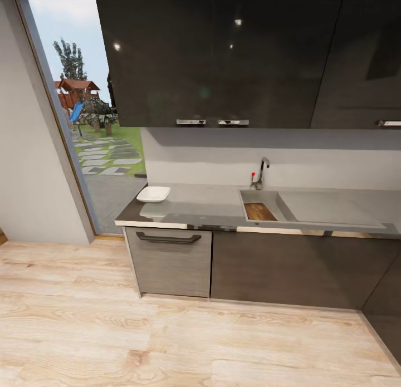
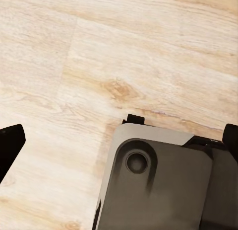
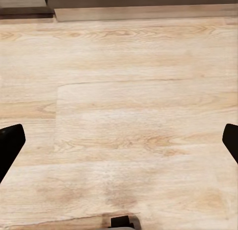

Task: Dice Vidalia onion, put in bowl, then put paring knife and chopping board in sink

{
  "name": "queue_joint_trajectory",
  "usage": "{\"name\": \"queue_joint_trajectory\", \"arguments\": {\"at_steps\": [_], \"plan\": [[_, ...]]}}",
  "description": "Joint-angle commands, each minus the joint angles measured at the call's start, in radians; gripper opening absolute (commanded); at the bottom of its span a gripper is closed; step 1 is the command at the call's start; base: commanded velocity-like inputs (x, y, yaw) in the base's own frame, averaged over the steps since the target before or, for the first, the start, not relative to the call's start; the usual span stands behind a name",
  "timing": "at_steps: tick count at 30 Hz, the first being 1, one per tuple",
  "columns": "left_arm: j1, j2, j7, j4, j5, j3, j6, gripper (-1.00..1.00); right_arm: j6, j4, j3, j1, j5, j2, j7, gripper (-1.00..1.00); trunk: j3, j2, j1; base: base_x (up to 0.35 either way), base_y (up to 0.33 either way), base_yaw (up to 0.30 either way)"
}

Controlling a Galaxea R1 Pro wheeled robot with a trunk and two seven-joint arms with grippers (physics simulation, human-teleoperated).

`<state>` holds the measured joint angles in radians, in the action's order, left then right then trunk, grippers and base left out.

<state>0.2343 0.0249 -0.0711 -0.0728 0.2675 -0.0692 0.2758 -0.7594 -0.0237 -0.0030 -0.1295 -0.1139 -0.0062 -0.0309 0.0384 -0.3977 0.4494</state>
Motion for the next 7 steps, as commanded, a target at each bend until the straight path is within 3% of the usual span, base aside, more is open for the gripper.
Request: {"name": "queue_joint_trajectory", "arguments": {"at_steps": [1, 7], "plan": [[0.002, 0.0, -0.001, -0.004, 0.006, -0.007, 0.006, 1.0, -0.003, 0.001, 0.0, -0.001, -0.005, 0.0, 0.001, 1.0, 0.002, -0.002, 0.001, 0.0, 0.0, 0.0], [0.002, 0.0, -0.001, -0.004, 0.006, -0.007, 0.006, 1.0, -0.003, 0.001, 0.0, -0.001, -0.005, 0.0, 0.001, 1.0, 0.002, -0.002, 0.001, 0.0, 0.0, 0.0]]}}
